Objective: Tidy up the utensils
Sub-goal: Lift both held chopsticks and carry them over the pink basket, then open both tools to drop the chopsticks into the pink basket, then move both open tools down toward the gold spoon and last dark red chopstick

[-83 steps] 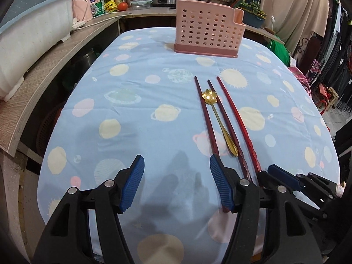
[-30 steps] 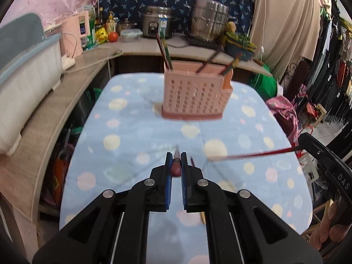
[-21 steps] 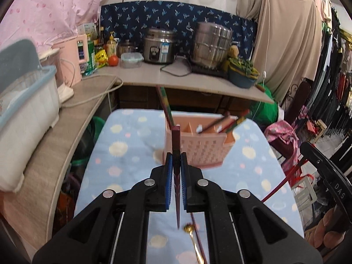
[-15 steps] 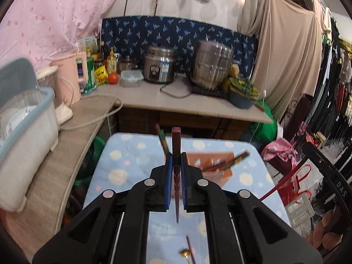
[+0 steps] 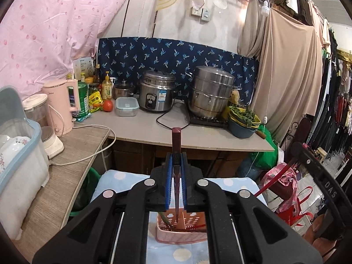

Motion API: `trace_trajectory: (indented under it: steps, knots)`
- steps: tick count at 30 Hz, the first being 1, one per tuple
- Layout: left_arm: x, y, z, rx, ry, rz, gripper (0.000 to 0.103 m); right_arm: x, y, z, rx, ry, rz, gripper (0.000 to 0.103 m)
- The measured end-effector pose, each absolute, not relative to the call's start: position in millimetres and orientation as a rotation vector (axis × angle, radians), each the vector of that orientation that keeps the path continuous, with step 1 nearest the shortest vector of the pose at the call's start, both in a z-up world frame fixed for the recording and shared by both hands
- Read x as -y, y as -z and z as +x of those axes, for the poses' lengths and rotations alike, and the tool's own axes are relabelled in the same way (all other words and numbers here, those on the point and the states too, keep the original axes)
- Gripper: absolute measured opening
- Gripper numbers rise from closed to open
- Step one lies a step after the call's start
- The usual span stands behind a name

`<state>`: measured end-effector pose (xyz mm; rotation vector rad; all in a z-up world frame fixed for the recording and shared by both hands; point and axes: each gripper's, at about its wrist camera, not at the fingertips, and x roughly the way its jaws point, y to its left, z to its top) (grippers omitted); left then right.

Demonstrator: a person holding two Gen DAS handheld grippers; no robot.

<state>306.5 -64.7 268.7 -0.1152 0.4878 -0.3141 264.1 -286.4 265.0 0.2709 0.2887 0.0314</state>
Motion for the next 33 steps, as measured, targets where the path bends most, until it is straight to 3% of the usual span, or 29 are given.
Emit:
trace_trajectory:
  steps: [10, 12, 17, 25, 33]
  knots:
    - [77.2, -208.6, 341.0, -0.592, 0.304, -0.088, 0.007, 275.5, -206.3, 292.8, -0.421, -0.037, 0.265, 0.007]
    - [77.3, -203.8, 339.1, -0.585, 0.305, -0.081, 0.008, 275.8, -203.6, 290.9, -0.423, -0.035, 0.267, 0.011]
    - [74.6, -205.4, 326.7, -0.560, 0.288, -0.079, 0.038, 279.4, -210.5, 279.6, -0.405, -0.040, 0.283, 0.018]
    - [54.2, -208.4, 290.3, -0.555, 0.268, -0.076, 0.042, 270.2, -213.4, 220.2, -0.416, -0.066, 0.248, 0.026]
    - [35.1, -168.5, 225.3, -0.623, 0.220, 0.000, 0.042, 243.2, -165.6, 142.5, -0.526, -0.080, 0.186, 0.028]
